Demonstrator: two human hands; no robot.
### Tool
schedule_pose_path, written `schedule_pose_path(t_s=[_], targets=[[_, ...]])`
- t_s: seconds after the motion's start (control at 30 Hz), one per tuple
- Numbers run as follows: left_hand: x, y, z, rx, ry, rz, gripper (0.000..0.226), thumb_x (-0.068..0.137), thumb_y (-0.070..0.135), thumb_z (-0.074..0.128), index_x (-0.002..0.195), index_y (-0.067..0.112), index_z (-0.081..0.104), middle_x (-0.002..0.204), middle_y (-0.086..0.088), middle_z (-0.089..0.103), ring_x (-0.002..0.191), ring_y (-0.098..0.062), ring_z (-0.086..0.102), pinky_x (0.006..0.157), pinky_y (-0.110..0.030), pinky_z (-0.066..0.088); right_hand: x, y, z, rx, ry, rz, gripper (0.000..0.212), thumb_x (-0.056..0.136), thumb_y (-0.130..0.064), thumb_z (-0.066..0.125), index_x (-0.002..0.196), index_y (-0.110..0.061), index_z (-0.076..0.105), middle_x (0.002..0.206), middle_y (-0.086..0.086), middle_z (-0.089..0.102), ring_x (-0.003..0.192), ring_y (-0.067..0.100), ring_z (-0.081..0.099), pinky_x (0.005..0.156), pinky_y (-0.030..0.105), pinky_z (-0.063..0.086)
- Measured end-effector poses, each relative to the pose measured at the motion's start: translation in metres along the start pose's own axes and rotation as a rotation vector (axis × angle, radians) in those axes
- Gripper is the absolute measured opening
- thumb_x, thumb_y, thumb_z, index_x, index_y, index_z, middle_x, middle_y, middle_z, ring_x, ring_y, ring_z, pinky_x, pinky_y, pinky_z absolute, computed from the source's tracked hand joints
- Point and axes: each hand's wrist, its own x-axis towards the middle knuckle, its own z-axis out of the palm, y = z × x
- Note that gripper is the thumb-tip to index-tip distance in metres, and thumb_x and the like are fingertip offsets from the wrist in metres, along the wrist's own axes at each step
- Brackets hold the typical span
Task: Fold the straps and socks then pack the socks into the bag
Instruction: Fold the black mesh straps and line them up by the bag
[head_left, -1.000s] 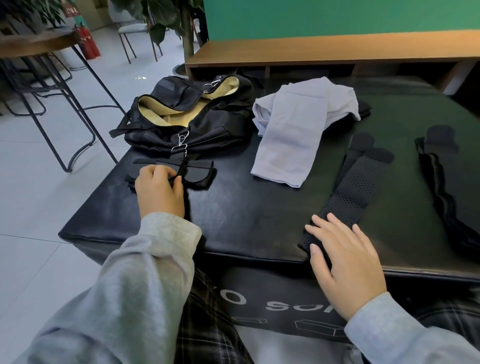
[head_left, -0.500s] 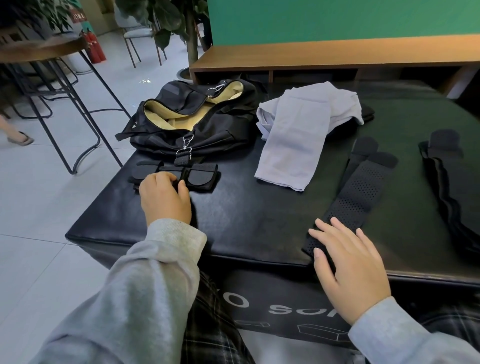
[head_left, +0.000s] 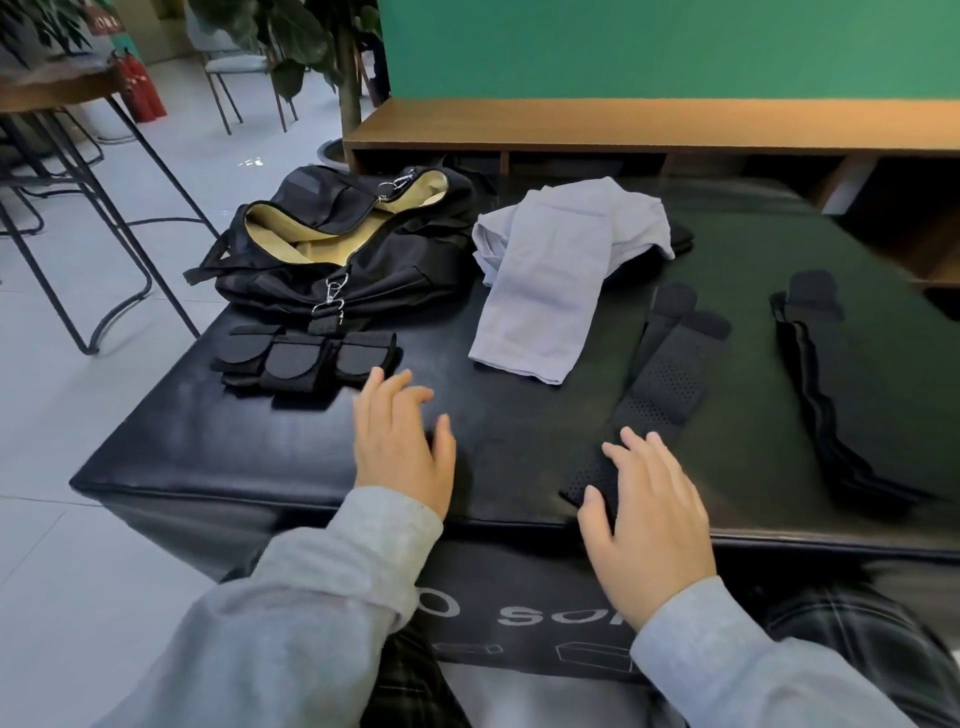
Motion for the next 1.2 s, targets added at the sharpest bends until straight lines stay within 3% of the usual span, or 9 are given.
schedule_pose_path(t_s=[0.13, 0.27, 0.4, 0.53, 0.73, 0.87, 0.97, 1.1, 1.2], targets=[[-0.025, 0.044, 0.018, -0.092, -0.118, -0.032, 0.029, 0.079, 0.002, 0.064, 0.107, 0.002, 0.056, 0.128, -0.018, 0.05, 0.132, -0.036, 0.033, 0.108, -0.037, 0.028, 0.003, 0.005, -0.004, 0.008, 0.06, -0.035, 0.047, 0.079, -0.038, 0.039, 0.106, -0.008, 0.064, 0.112, 0.006, 0.062, 0.109, 0.022, 0.048, 0.088, 0.039, 0.048], [-0.047, 0.078, 0.024, -0.189, -0.256, -0.005, 0.044, 0.08, 0.001, 0.054, 0.123, 0.012, 0.053, 0.144, -0.001, 0.036, 0.142, -0.015, 0.013, 0.106, -0.008, 0.001, 0.007, 0.009, -0.011, -0.043, 0.104, -0.064, 0.034, 0.075, -0.038, 0.041, 0.091, -0.015, 0.062, 0.093, -0.001, 0.06, 0.091, 0.018, 0.046, 0.07, 0.032, 0.049], [-0.059, 0.089, 0.028, -0.235, -0.397, 0.167, 0.051, 0.071, 0.013, 0.036, 0.113, 0.019, 0.063, 0.125, 0.003, 0.058, 0.13, -0.01, 0.036, 0.11, -0.04, 0.022, 0.009, 0.012, -0.017, -0.049, 0.083, -0.065, 0.024, 0.074, -0.036, 0.04, 0.079, -0.022, 0.058, 0.079, -0.007, 0.056, 0.075, 0.021, 0.055, 0.062, 0.031, 0.044], [-0.057, 0.075, 0.026, -0.281, -0.473, 0.262, 0.048, 0.072, 0.02, 0.037, 0.113, 0.021, 0.061, 0.117, 0.005, 0.063, 0.122, -0.008, 0.042, 0.111, -0.025, 0.018, 0.009, 0.02, -0.018, 0.024, 0.062, -0.047, 0.022, 0.077, -0.033, 0.037, 0.072, -0.026, 0.057, 0.075, -0.012, 0.055, 0.072, 0.018, 0.052, 0.067, 0.029, 0.034], [-0.057, 0.069, 0.027, -0.365, -0.367, 0.275, 0.028, 0.082, 0.025, 0.046, 0.1, 0.021, 0.066, 0.103, 0.008, 0.067, 0.113, -0.005, 0.049, 0.109, -0.014, 0.022, 0.007, 0.034, -0.017, 0.337, 0.1, -0.027, 0.029, 0.086, -0.027, 0.037, 0.086, -0.021, 0.066, 0.087, -0.019, 0.054, 0.085, 0.009, 0.048, 0.077, 0.03, 0.041], [-0.057, 0.072, 0.023, -0.369, -0.293, 0.288, 0.024, 0.083, 0.028, 0.048, 0.095, 0.021, 0.068, 0.097, 0.016, 0.062, 0.106, -0.004, 0.051, 0.106, -0.008, 0.022, 0.009, 0.035, -0.019, 0.356, 0.078, -0.023, 0.036, 0.089, -0.028, 0.035, 0.099, -0.018, 0.068, 0.103, -0.009, 0.063, 0.1, 0.006, 0.048, 0.089, 0.025, 0.039], [-0.055, 0.072, 0.019, -0.444, -0.27, 0.205, 0.017, 0.086, 0.03, 0.049, 0.1, 0.031, 0.059, 0.099, 0.016, 0.059, 0.096, 0.002, 0.055, 0.092, -0.007, 0.037, 0.009, 0.036, -0.02, 0.332, 0.057, -0.019, 0.039, 0.09, -0.033, 0.035, 0.108, -0.017, 0.065, 0.114, -0.006, 0.062, 0.109, 0.008, 0.051, 0.093, 0.029, 0.04], [-0.05, 0.067, 0.013, -0.537, -0.186, 0.045, 0.019, 0.085, 0.031, 0.05, 0.101, 0.036, 0.06, 0.099, 0.019, 0.06, 0.09, 0.003, 0.059, 0.08, -0.01, 0.044, 0.006, 0.038, -0.025, 0.426, 0.101, 0.014, 0.024, 0.086, -0.032, 0.041, 0.095, -0.014, 0.054, 0.099, -0.008, 0.048, 0.089, 0.01, 0.05, 0.079, 0.03, 0.044], [-0.048, 0.068, 0.01, -0.697, -0.18, -0.129, 0.025, 0.081, 0.024, 0.057, 0.094, 0.045, 0.062, 0.096, 0.013, 0.062, 0.077, -0.007, 0.064, 0.07, -0.016, 0.05, 0.006, 0.037, -0.023, 0.33, 0.057, -0.073, 0.017, 0.082, -0.03, 0.046, 0.091, -0.017, 0.055, 0.095, -0.005, 0.054, 0.085, 0.016, 0.054, 0.076, 0.033, 0.046]])
